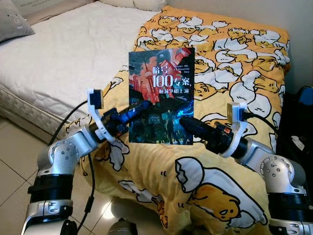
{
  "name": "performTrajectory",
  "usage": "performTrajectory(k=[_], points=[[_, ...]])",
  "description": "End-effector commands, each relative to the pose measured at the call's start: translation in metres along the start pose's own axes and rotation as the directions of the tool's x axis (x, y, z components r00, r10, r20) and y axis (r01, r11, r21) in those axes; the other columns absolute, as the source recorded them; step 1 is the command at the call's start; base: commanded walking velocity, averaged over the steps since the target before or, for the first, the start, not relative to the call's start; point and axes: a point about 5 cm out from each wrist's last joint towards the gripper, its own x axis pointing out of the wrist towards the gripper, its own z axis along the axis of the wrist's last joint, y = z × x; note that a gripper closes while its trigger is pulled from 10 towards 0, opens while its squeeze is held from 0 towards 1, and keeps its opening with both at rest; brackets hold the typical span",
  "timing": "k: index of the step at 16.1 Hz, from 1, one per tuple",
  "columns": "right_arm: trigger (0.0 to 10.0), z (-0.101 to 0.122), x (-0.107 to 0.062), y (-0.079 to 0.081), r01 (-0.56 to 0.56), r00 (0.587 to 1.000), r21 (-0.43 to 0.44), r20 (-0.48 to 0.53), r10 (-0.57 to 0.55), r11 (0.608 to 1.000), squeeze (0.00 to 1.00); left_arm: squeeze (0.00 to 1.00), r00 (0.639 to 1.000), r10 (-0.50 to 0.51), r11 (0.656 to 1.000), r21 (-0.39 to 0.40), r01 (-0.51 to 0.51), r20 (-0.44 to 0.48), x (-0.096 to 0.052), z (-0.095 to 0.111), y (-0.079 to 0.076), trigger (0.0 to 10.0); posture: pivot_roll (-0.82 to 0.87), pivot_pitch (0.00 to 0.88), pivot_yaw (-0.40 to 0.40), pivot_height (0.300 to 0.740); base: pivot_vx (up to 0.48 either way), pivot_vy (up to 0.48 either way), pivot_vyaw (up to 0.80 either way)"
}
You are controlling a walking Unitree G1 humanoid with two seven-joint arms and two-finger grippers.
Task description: Clean up the room
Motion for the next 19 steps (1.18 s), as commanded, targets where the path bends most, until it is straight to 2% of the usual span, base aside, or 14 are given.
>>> performTrajectory(k=[1, 9, 11, 12, 13, 14, 16, 18, 19], points=[[0.0, 0.007, 0.007, 0.01, -0.082, 0.997, -0.025, 0.015, 0.082, 0.996, 0.0, 0.0, 0.999, -0.05, 0.999, -0.01, 0.05, -0.016, 0.003, -0.001, -0.007, 0.0, -0.07, 0.0, 0.041, 0.74, 0.0, 0.0, 0.0], [0.0, 0.006, 0.008, 0.013, -0.11, 0.994, -0.021, -0.001, 0.11, 0.994, 0.0, 0.0, 0.997, -0.066, 0.998, -0.009, 0.066, -0.028, 0.002, 0.0, -0.009, 0.0, -0.07, 0.0, 0.033, 0.74, 0.0, 0.0, 0.0], [4.8, 0.006, 0.008, 0.013, -0.109, 0.994, -0.024, -0.007, 0.109, 0.994, 0.0, 0.0, 0.998, -0.059, 0.998, 0.011, 0.059, -0.02, 0.003, 0.001, -0.009, 0.0, -0.07, 0.0, 0.033, 0.74, 0.0, 0.0, 0.0], [10.0, 0.005, 0.009, 0.012, -0.092, 0.996, -0.022, -0.01, 0.092, 0.996, 0.14, 0.0, 0.999, -0.048, 0.999, 0.023, 0.048, -0.011, 0.003, 0.002, -0.009, 0.0, -0.08, 0.0, 0.036, 0.74, 0.0, 0.0, 0.0], [10.0, 0.005, 0.009, 0.011, -0.082, 0.997, -0.019, -0.005, 0.082, 0.996, 0.76, 0.0, 0.999, -0.042, 0.999, 0.028, 0.042, -0.008, 0.002, 0.003, -0.009, 0.0, -0.08, 0.0, 0.036, 0.74, 0.0, 0.0, 0.0], [10.0, 0.005, 0.008, 0.007, -0.039, 0.999, -0.007, 0.024, 0.039, 0.999, 1.0, 0.0, 1.0, -0.027, 0.999, 0.044, 0.027, 0.003, 0.002, 0.004, -0.009, 0.0, -0.08, 0.0, 0.036, 0.74, 0.0, 0.0, 0.0], [10.0, 0.007, 0.003, -0.005, 0.091, 0.991, -0.012, 0.104, -0.089, 0.996, 1.0, 0.0, 0.998, 0.049, 0.992, 0.117, -0.052, 0.027, 0.0, 0.008, -0.005, 0.0, -0.09, 0.0, 0.047, 0.74, 0.0, 0.0, 0.0], [10.0, 0.006, -0.003, -0.013, 0.214, 0.968, -0.042, 0.14, -0.206, 0.976, 1.0, 0.0, 0.992, 0.119, 0.974, 0.193, -0.122, 0.03, -0.001, 0.01, -0.001, 0.0, -0.1, 0.0, 0.055, 0.74, 0.0, 0.0, 0.0], [10.0, 0.009, -0.018, -0.031, 0.44, 0.884, -0.09, 0.217, -0.413, 0.894, 1.0, 0.0, 0.975, 0.219, 0.925, 0.311, -0.219, 0.035, -0.001, 0.013, 0.002, 0.0, -0.1, 0.0, 0.056, 0.74, 0.0, 0.0, 0.0]])
